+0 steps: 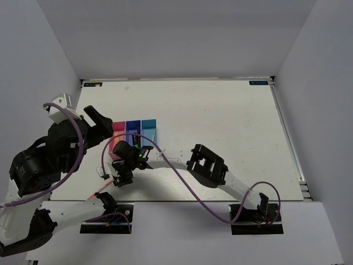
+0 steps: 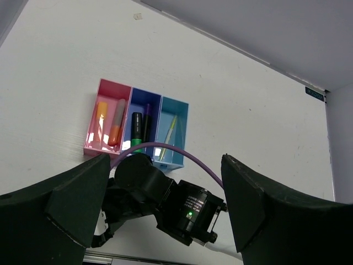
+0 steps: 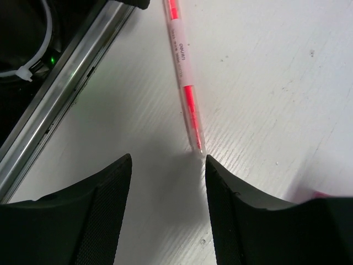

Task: Sort the stationery into containers
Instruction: Move the pen to the center of the board.

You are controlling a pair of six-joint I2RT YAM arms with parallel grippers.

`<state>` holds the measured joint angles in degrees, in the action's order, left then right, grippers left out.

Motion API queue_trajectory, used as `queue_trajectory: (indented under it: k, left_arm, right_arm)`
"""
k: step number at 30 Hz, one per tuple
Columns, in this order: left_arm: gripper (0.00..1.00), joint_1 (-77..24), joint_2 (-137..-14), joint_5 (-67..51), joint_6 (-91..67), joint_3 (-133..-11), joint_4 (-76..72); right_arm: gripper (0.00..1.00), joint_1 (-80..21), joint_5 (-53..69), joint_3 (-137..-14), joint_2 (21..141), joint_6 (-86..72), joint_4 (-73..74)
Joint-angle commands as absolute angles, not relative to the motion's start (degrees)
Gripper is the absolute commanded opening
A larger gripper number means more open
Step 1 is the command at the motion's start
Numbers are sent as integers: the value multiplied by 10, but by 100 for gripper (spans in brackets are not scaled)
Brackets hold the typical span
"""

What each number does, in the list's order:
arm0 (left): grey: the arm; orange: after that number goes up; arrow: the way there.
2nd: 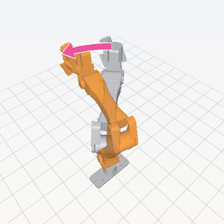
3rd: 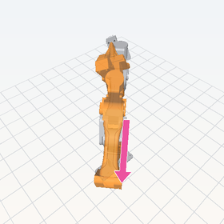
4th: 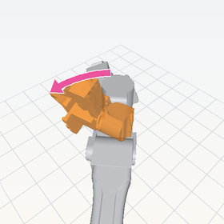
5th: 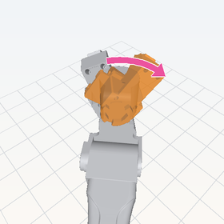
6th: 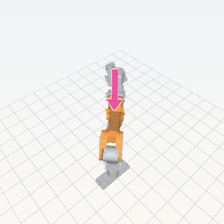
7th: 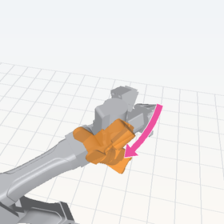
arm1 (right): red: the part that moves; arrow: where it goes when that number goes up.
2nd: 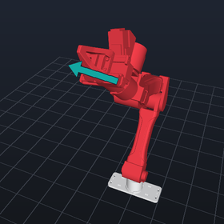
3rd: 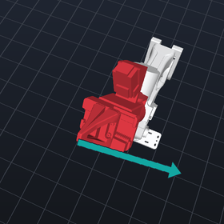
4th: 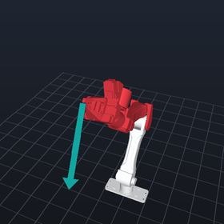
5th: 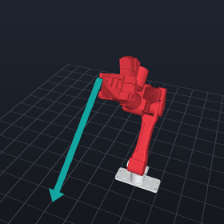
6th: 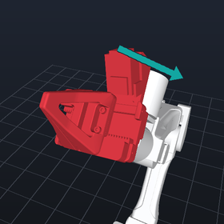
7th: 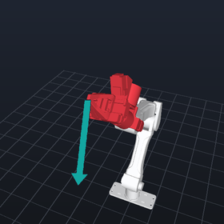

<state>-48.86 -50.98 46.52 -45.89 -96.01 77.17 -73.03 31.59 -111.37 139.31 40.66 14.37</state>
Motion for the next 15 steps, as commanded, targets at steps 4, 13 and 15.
queue_trajectory:
  k: [4,13,15]
  left_arm:
    - [93,-487,-505,461,-454,-940,1036]
    - [93,-487,-505,460,-455,-940,1036]
    - [93,-486,-505,460,-456,-940,1035]
  right_arm:
    - [59,-727,315,-1143,1407,377,97]
    - [57,-722,332,-1158,1433,352,76]
    - [56,-722,333,-1159,1439,342,69]
